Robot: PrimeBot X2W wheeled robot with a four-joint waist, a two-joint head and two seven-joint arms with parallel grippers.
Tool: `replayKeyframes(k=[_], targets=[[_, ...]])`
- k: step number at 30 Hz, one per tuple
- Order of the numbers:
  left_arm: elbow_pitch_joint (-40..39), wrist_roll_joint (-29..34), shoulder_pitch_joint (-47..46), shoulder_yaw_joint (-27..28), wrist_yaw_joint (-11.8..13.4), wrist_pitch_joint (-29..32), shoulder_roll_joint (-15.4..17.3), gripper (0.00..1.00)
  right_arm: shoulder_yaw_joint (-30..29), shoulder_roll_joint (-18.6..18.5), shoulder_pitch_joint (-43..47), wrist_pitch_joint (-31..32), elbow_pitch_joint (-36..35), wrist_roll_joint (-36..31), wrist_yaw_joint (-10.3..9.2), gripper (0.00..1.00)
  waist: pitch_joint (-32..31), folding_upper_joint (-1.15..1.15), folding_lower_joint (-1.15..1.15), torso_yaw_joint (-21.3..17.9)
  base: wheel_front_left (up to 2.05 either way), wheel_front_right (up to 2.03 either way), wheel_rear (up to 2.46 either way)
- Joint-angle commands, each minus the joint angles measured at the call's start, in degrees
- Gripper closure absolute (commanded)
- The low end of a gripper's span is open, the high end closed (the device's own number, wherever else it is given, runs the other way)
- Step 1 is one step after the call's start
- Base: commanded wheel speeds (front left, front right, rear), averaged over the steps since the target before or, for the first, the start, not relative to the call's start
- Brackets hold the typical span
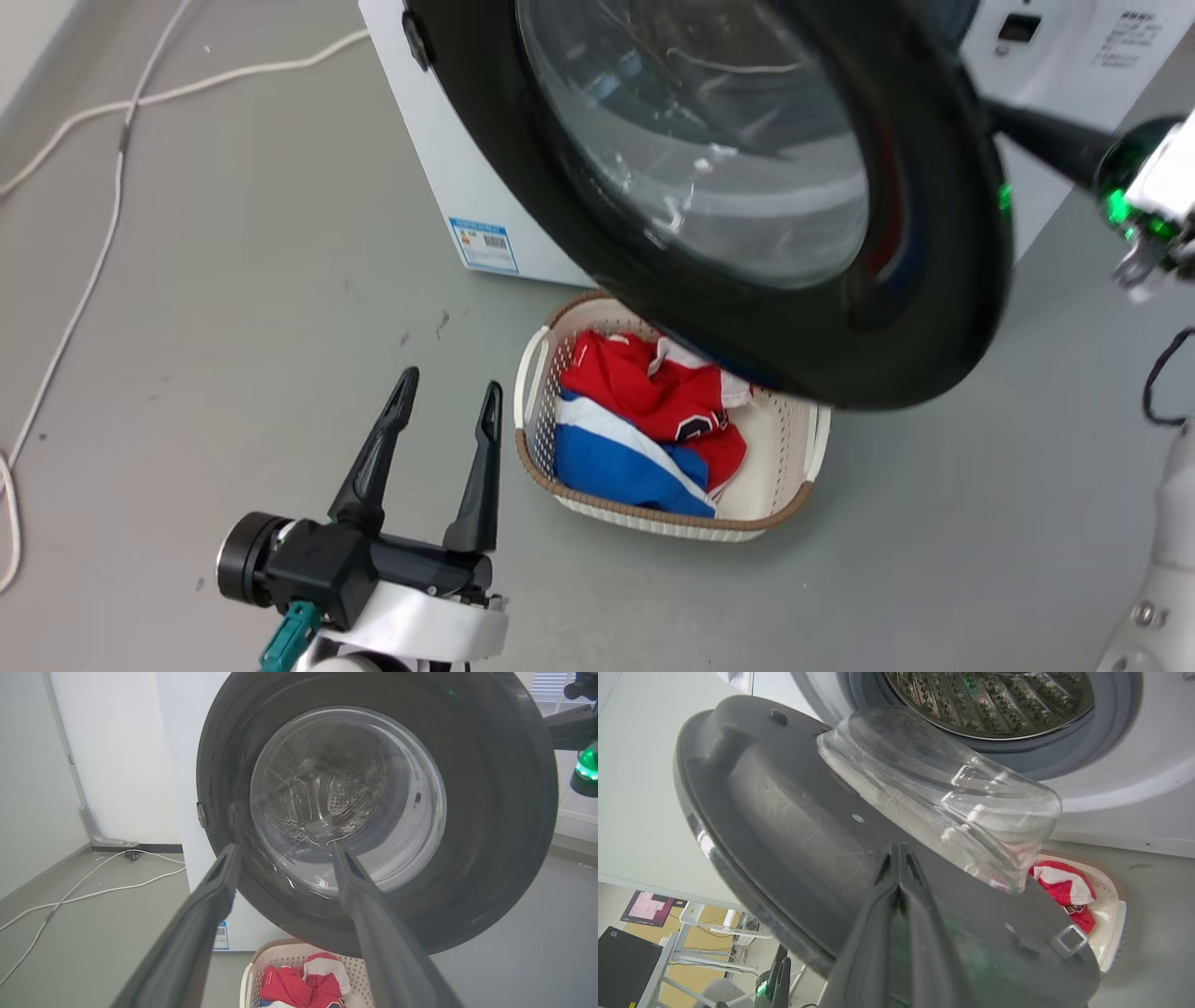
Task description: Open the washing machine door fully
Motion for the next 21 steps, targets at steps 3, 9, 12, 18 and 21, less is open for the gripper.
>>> replayKeyframes(k=[3, 9, 12, 18, 21], targets=[[0.0, 0.4, 1.4, 0.6, -0.2, -0.2, 0.0, 0.0, 1.3, 1.1, 3.5, 1.0, -2.0, 1.7, 0.0, 1.0, -2.6, 0.0, 0.0, 0.1, 0.0, 0.0, 0.0], [-0.3, 0.7, 3.3, 1.5, -0.1, -0.2, 0.0, 0.0, 3.8, 1.9, 8.7, 1.4, -5.9, 5.7, 0.0, 1.0, -4.9, 0.0, 0.0, 0.7, 0.0, 0.0, 0.0], [-0.5, 0.7, 4.2, 1.9, 0.1, -0.2, -0.1, 0.0, 6.2, 2.1, 11.0, 1.2, -7.3, 7.8, -0.01, 1.0, -5.6, 0.0, 0.0, 1.1, 0.0, 0.0, 0.0], [-0.1, 0.9, 5.5, 1.8, -0.4, -0.2, 0.0, 0.0, 13.0, 2.5, 15.1, 0.1, -9.2, 12.5, -0.04, 1.0, -6.4, 0.0, 0.0, 2.6, 0.0, 0.0, 0.0], [-0.1, 1.0, 5.7, 1.9, -0.5, -0.2, 0.0, 0.0, 15.1, 2.4, 16.7, -1.0, -9.7, 13.6, -0.07, 1.0, -6.7, 0.0, 0.0, 3.5, 0.0, 0.0, 0.0]])
